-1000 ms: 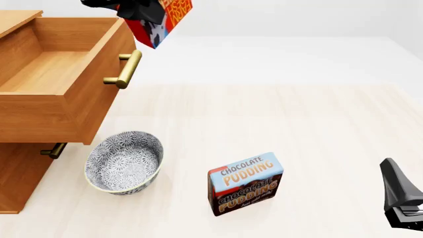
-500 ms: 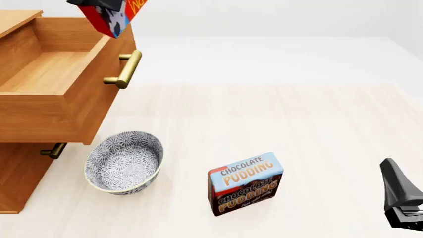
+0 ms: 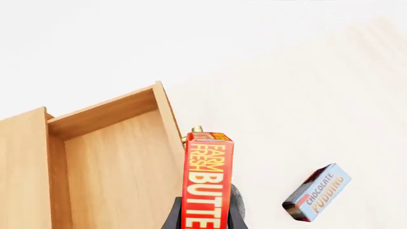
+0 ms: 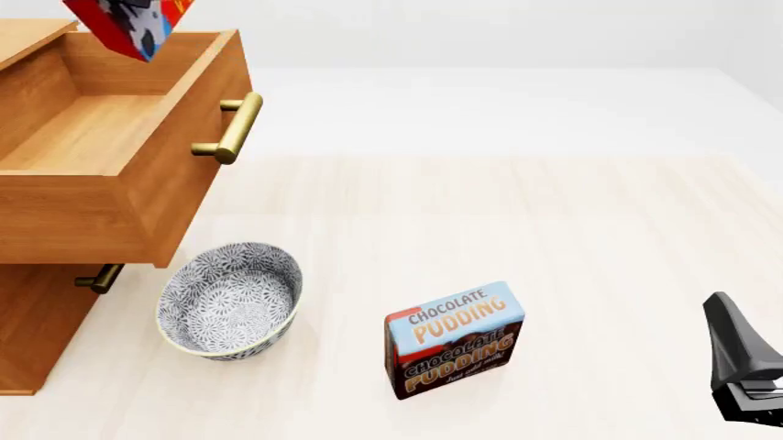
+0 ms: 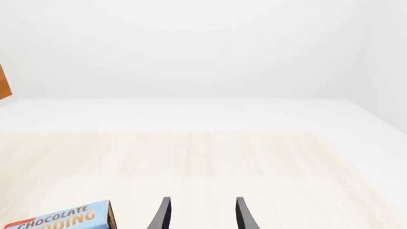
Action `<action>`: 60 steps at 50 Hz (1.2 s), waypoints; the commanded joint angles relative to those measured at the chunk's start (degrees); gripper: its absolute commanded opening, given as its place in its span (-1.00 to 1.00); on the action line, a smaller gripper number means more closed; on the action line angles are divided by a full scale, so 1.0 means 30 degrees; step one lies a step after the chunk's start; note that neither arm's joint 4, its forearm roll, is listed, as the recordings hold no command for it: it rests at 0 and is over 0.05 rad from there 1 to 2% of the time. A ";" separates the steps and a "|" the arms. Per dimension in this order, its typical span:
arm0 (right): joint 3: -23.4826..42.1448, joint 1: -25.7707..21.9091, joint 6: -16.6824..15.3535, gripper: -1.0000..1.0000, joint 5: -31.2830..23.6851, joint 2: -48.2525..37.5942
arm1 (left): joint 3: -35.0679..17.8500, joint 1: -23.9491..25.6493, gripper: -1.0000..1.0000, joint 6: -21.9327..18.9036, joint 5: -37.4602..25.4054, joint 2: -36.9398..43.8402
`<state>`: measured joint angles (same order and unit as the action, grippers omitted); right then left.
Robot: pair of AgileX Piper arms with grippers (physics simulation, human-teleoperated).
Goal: Put the butter at the back in the top drawer of the cabinet and close it.
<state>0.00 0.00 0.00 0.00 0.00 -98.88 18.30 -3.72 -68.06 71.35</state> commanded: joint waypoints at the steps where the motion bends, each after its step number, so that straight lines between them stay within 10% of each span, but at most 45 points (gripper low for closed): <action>1: 0.0000 0.0000 0.0000 1.00 0.0000 0.0000 | 0.0163 -0.0858 -1.00 -0.0248 -0.0103 -0.0826; 60: 0.0000 0.0000 0.0000 1.00 0.0000 0.0000 | 0.2717 -0.3909 -1.00 0.1176 0.0890 -0.1099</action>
<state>0.00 0.00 0.00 0.00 0.00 -91.24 7.89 0.36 -66.41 68.54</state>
